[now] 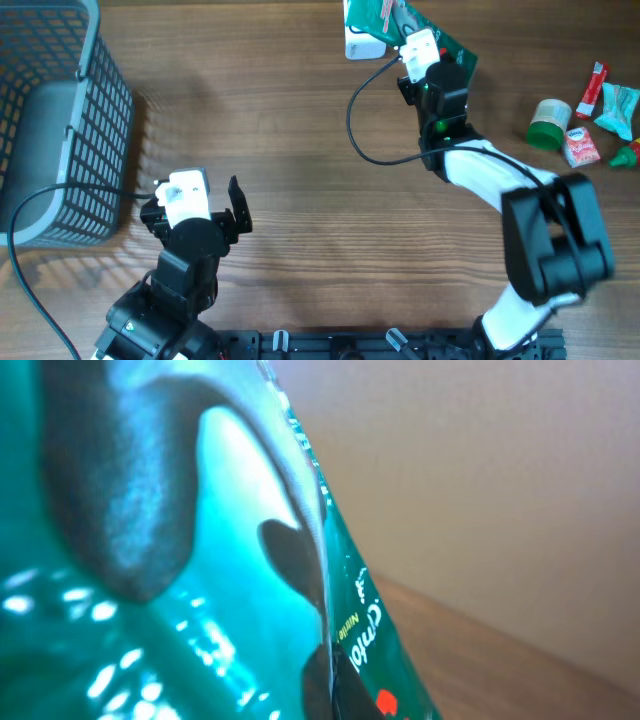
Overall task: Scan the item barcode
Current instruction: 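Carry the gloves pack up to the white scanner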
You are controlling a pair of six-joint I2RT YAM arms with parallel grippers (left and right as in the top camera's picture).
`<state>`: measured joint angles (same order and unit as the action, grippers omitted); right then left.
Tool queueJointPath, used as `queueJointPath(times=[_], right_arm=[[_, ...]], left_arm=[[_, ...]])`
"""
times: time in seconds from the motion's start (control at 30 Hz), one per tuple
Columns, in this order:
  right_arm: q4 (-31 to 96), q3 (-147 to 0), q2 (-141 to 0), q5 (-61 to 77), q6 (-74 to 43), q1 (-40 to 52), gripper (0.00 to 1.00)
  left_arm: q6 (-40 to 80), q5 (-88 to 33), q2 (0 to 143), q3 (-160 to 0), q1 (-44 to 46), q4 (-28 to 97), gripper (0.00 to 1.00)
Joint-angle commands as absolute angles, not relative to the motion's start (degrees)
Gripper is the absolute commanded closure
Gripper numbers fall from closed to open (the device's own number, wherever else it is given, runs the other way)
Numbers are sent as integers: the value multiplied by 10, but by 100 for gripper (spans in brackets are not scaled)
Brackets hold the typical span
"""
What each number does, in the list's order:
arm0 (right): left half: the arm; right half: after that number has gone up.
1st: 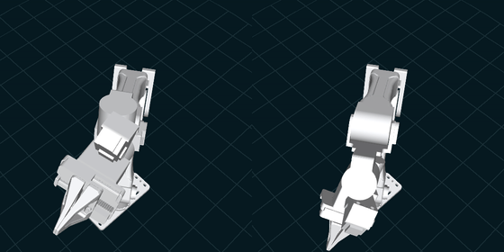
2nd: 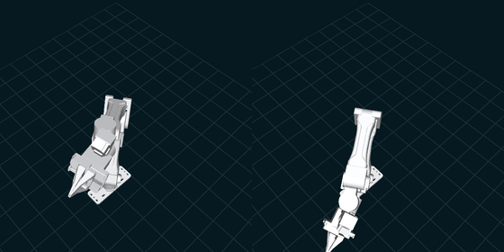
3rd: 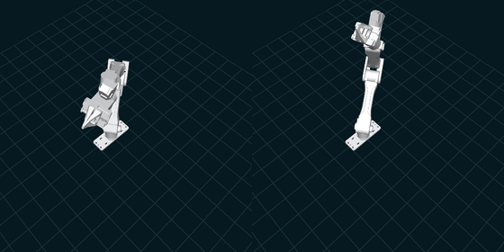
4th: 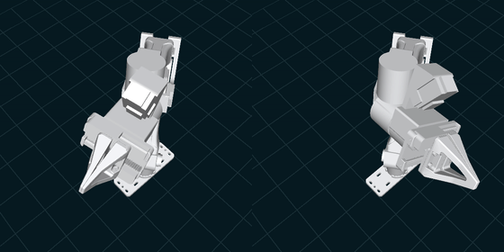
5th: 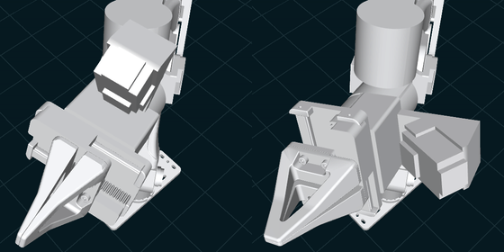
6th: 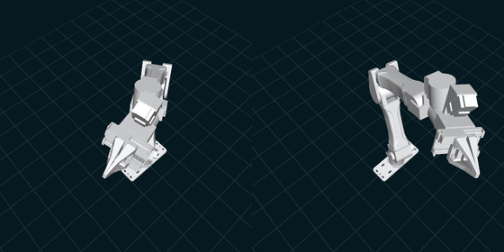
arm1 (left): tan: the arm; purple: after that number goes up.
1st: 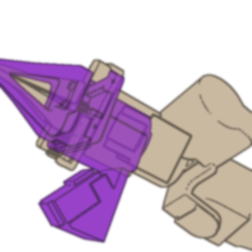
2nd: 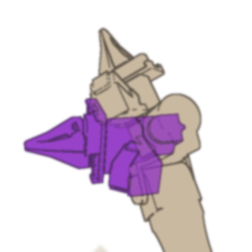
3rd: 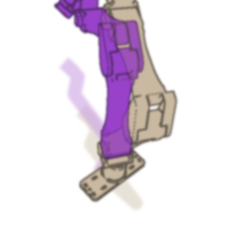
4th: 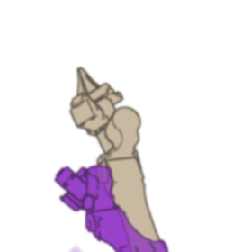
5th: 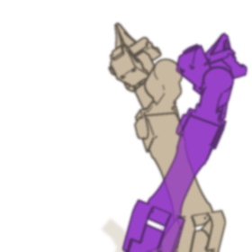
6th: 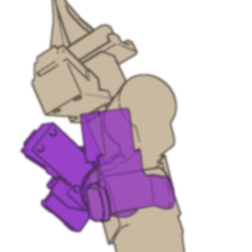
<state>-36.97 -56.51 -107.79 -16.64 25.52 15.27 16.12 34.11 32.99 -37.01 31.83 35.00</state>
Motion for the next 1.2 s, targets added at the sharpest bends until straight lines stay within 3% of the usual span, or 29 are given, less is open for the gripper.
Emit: queueJointPath(times=[0.0,0.33,0.57,0.97,1.17], right_arm=[[-432,-599,-1182,-189,332,145,96],[-410,-807,-1339,-195,333,129,96],[-406,-827,-1374,-195,373,129,96],[-394,-853,-1374,-232,324,106,96],[-393,-894,-1360,-338,300,85,96]], left_arm=[[152,350,327,-368,321,348,0],[152,350,327,-368,321,348,0],[152,350,327,-368,321,348,0],[152,350,327,-368,321,348,1],[152,350,327,-368,321,348,0]])
